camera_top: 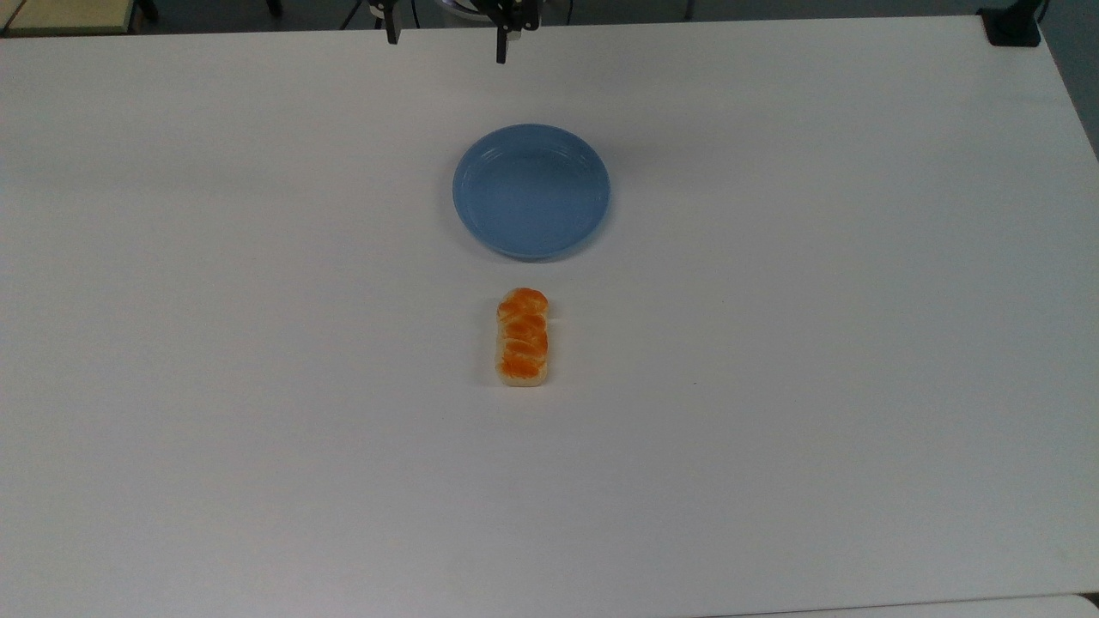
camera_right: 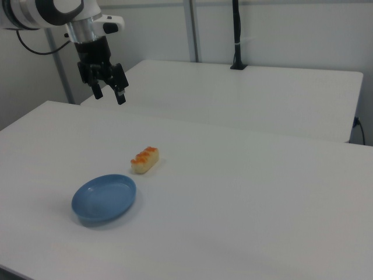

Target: Put the bread on a plate

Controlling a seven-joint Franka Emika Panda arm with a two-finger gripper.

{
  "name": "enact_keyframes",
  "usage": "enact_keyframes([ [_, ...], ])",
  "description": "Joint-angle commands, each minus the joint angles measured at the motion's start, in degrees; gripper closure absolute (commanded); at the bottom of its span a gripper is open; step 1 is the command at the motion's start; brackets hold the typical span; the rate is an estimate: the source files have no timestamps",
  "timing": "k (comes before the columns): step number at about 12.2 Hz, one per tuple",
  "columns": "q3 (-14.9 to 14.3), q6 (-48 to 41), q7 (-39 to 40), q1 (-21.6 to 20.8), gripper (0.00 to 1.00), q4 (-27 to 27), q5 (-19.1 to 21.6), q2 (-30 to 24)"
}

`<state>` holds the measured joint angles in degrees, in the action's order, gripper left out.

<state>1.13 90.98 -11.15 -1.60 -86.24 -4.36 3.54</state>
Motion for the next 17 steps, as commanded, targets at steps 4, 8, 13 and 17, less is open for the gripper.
enact_keyframes([
  [4, -0.17, -0.89, 3.14, -0.15, 0.0, -1.74, 0.23, -1.7],
  [8, -0.17, 1.47, 5.87, -0.15, 0.0, -1.39, 2.41, 0.31],
  [13, 0.18, 9.38, 5.79, -0.59, 0.0, -1.3, 3.04, 7.95],
  [17, 0.45, 17.37, 4.91, -1.91, 0.0, -1.22, 2.6, 16.47],
])
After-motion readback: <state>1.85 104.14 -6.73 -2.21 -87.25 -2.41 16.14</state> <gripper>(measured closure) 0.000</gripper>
